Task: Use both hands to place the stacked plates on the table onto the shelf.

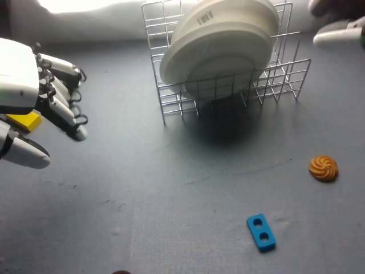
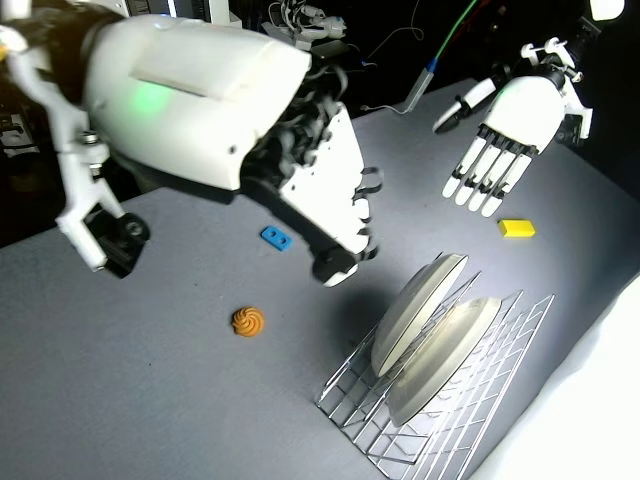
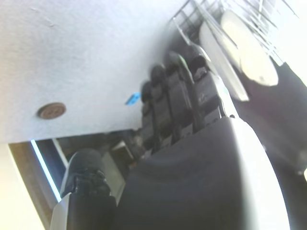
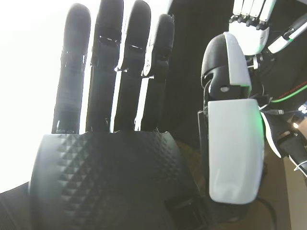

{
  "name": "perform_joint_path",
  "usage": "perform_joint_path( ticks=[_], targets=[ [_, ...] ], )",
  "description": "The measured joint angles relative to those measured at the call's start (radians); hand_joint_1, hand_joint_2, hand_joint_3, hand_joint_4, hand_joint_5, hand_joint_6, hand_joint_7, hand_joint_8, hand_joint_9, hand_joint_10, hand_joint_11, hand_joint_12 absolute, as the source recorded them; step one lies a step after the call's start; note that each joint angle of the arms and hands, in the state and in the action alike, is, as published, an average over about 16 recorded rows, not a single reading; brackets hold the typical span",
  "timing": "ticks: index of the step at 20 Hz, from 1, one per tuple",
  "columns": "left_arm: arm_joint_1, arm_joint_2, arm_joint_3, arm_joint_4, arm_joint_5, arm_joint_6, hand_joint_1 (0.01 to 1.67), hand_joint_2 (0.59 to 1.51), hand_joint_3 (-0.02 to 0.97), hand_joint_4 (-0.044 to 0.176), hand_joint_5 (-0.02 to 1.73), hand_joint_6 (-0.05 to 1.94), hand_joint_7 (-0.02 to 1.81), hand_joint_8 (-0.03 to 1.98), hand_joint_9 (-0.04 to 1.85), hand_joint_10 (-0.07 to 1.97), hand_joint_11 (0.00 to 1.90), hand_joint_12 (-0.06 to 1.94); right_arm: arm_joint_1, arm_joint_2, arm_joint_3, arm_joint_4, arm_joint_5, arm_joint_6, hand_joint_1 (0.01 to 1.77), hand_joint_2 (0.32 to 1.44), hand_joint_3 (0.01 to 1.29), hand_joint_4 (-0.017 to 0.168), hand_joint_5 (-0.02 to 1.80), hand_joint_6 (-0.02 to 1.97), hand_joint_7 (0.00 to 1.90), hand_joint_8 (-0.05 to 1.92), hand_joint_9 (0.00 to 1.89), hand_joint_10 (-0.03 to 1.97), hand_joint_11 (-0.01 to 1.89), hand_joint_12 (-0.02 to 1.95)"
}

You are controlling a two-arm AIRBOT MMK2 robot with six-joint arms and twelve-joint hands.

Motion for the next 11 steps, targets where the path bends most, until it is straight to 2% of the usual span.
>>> perform_joint_path(
  ticks=[2, 4, 6, 9, 11],
  targets=[
    [0.0, 0.002, -0.015, 0.002, 0.009, 0.001, 0.05, 1.242, 0.019, 0.0, 0.7, 0.85, 0.76, 0.91, 0.71, 0.98, 0.51, 1.27, -0.01, 0.018, -0.018, -0.003, 0.004, -0.011, 0.7, 1.01, 0.01, 0.003, 1.02, 0.73, 1.13, 0.75, 1.13, 0.83, 0.81, 1.53],
    [0.0, 0.003, -0.026, 0.003, 0.017, 0.003, 0.08, 1.256, 0.018, 0.013, 0.89, 1.09, 0.96, 1.16, 0.92, 1.22, 0.72, 1.5, -0.021, 0.031, -0.034, -0.007, 0.01, -0.02, 0.63, 1.01, 0.01, 0.016, 1.07, 0.96, 1.18, 0.99, 1.19, 1.06, 0.95, 1.62],
    [0.0, 0.003, -0.033, 0.005, 0.023, 0.004, 0.1, 1.268, 0.018, 0.021, 1.0, 1.27, 1.07, 1.34, 1.03, 1.41, 0.83, 1.69, -0.029, 0.038, -0.045, -0.01, 0.015, -0.027, 0.59, 1.02, 0.01, 0.024, 1.09, 1.12, 1.2, 1.16, 1.21, 1.24, 1.03, 1.68],
    [0.0, 0.004, -0.04, 0.007, 0.027, 0.005, 0.12, 1.267, 0.018, 0.027, 1.1, 1.6, 1.17, 1.68, 1.14, 1.74, 1.02, 1.85, -0.039, 0.046, -0.063, -0.015, 0.021, -0.041, 0.53, 1.01, 0.01, 0.03, 1.09, 1.4, 1.21, 1.45, 1.22, 1.55, 1.13, 1.8],
    [0.0, 0.004, -0.045, 0.008, 0.028, 0.007, 0.13, 1.256, 0.018, 0.033, 1.18, 1.83, 1.25, 1.87, 1.25, 1.9, 1.17, 1.91, -0.044, 0.051, -0.074, -0.02, 0.028, -0.05, 0.49, 1.01, 0.01, 0.036, 1.09, 1.66, 1.21, 1.71, 1.23, 1.79, 1.23, 1.89]
  ],
)
